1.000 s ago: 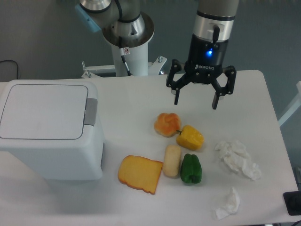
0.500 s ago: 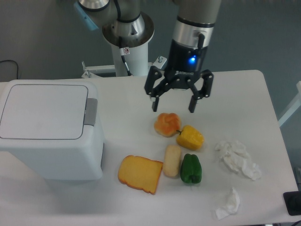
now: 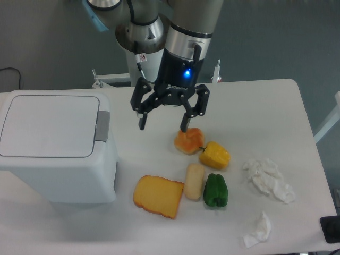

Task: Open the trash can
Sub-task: 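Lower the gripper onto the grey tab at the lid's edge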

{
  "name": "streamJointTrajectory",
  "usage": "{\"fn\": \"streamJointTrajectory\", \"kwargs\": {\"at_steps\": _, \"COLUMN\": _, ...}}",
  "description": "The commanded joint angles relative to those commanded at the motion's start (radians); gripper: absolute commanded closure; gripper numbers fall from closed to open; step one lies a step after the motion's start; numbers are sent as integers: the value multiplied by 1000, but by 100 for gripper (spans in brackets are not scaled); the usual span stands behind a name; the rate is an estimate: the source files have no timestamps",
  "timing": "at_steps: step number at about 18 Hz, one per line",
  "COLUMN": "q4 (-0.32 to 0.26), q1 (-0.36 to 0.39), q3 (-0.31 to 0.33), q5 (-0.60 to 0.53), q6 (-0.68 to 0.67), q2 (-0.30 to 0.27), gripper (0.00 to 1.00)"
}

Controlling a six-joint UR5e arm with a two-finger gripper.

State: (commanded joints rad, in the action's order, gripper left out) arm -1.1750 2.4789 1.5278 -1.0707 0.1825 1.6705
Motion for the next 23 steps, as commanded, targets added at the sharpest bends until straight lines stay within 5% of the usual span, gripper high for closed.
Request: {"fn": "streamJointTrajectory", "kwargs": {"at_steps": 23, "q4": -6, "q1": -54, "q3": 74, "q5": -6, "q6": 2, "q2": -9, "gripper": 0}}
